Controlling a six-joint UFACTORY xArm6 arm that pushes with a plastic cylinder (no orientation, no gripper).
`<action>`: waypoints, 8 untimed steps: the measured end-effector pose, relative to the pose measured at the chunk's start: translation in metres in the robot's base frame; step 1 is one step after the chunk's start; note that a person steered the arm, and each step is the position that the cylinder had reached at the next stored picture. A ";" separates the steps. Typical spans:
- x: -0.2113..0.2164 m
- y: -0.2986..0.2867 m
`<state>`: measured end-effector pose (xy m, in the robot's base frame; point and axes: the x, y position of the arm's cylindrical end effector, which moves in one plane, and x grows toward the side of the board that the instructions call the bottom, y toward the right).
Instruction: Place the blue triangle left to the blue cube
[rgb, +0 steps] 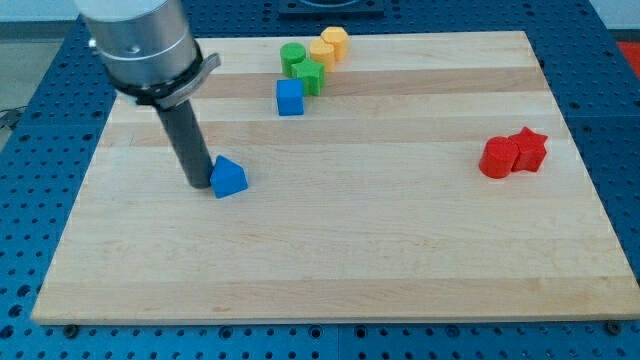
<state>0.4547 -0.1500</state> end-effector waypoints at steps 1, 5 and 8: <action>-0.019 0.012; 0.078 0.034; -0.097 0.038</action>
